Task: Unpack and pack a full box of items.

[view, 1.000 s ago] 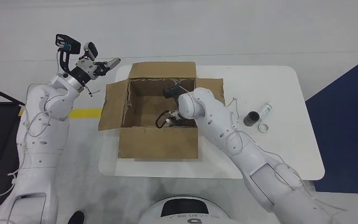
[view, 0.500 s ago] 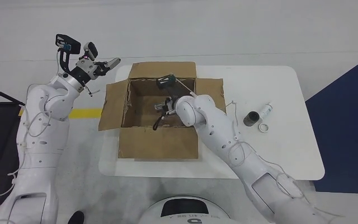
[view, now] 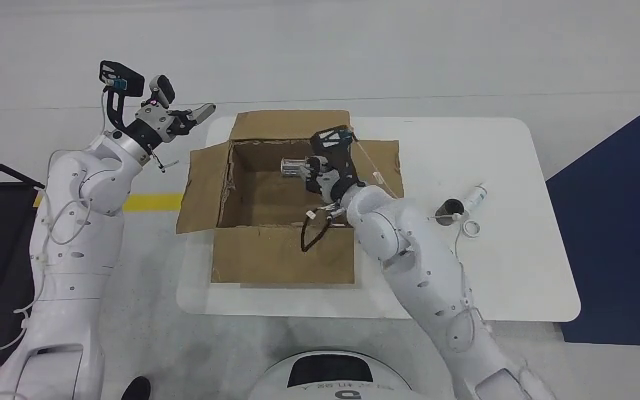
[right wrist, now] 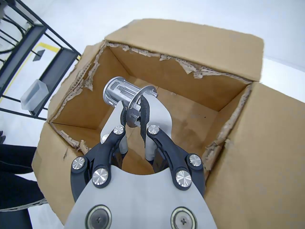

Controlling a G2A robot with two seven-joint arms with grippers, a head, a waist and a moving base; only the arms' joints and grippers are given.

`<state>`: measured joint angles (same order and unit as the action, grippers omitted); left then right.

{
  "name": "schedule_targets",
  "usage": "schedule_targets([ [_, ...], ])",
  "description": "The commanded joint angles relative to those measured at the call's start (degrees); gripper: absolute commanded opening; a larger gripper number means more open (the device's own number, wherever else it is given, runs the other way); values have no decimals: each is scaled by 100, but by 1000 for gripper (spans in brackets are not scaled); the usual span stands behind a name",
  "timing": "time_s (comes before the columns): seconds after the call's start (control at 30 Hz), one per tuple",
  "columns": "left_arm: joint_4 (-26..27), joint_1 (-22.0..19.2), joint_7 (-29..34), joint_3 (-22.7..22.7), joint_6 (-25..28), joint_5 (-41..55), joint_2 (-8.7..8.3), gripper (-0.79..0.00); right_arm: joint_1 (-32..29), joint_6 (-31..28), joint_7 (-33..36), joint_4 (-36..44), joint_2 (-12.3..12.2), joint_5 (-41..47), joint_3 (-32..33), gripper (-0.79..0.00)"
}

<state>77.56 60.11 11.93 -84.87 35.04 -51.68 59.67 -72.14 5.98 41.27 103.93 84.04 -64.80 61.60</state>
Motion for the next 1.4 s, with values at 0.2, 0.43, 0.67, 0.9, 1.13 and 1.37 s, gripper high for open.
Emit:
schedule_targets([
  [0.2,0,0,0,0,0,0,0,0,-1384,69,-1071,1493,-177,20,1121,-785],
  [0.43,0,0,0,0,0,0,0,0,-2670,424,-1879,2272,-253,631,2388,-785],
  [0.67,0,0,0,0,0,0,0,0,-3680,664,-2667,2409,-249,1767,3664,-785],
  [0.9,0,0,0,0,0,0,0,0,-4105,655,-2879,2043,-231,2796,4503,-785],
  [1.13,0,0,0,0,0,0,0,0,-3740,173,-2491,1263,-270,3696,4873,-785],
  [1.37,0,0,0,0,0,0,0,0,-3740,173,-2491,1263,-270,3696,4873,-785],
])
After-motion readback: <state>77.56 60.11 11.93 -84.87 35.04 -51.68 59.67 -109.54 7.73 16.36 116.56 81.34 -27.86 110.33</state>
